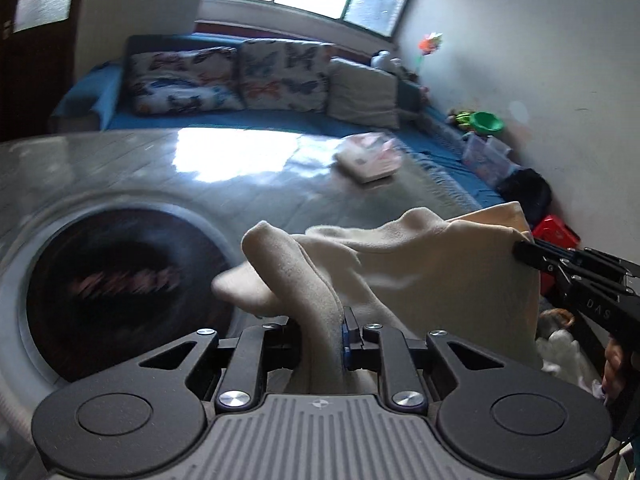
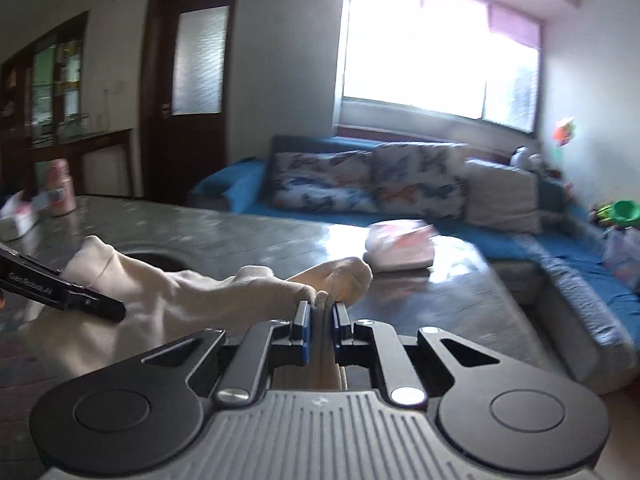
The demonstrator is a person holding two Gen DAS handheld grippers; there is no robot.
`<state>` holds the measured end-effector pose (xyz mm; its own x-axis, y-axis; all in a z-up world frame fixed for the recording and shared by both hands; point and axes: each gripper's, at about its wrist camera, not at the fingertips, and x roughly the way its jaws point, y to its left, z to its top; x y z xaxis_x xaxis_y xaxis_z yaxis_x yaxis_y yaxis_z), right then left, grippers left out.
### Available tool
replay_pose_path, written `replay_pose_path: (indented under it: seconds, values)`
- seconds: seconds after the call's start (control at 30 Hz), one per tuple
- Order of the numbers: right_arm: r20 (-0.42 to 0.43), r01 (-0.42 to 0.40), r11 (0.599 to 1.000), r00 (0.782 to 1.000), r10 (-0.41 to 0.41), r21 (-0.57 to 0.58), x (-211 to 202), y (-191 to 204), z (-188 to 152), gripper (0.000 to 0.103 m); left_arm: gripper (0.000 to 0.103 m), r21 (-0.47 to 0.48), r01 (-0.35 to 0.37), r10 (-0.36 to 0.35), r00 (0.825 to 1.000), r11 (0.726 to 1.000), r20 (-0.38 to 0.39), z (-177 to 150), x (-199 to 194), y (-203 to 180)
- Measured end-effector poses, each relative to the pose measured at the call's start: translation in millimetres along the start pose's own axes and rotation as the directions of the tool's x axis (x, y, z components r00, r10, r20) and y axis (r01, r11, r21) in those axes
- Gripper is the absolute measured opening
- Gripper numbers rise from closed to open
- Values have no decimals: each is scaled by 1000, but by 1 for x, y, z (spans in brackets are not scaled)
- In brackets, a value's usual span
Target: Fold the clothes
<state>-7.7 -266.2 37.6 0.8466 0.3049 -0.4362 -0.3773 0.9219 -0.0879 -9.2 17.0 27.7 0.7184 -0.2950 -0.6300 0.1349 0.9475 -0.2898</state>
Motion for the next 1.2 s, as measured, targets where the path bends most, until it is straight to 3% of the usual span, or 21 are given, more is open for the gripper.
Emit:
replay_pose_path:
  seconds: [0.3,0.43,0.57,0.7,0.87,1.07,1.2]
  values:
    - [-44,133,990,990,-132,38,14,-58,-10,9,20,56,65,-62,997,996,-44,20,68,-42]
    - [-149,180,981,974,-169,65,40,-76,-34,10,30,83,14,-5,993,996,-118,10,98,-44]
    - [-224,220,972,954,-197,85,53,-90,-54,11,46,106,-70,85,987,992,-136,2,105,-32]
    - [-197,177,980,968,-156,93,54,-90,-51,11,46,97,-107,115,989,990,-90,12,98,-26]
    - [-202,79,989,978,-53,122,77,-77,-46,11,44,85,-41,48,996,996,-80,21,105,-33]
    - [-220,55,986,975,-20,156,111,-70,-47,11,35,92,-37,46,994,995,-98,20,132,-32]
    - [-227,61,982,974,-19,179,120,-70,-54,14,35,108,-51,60,995,993,-80,23,135,-31]
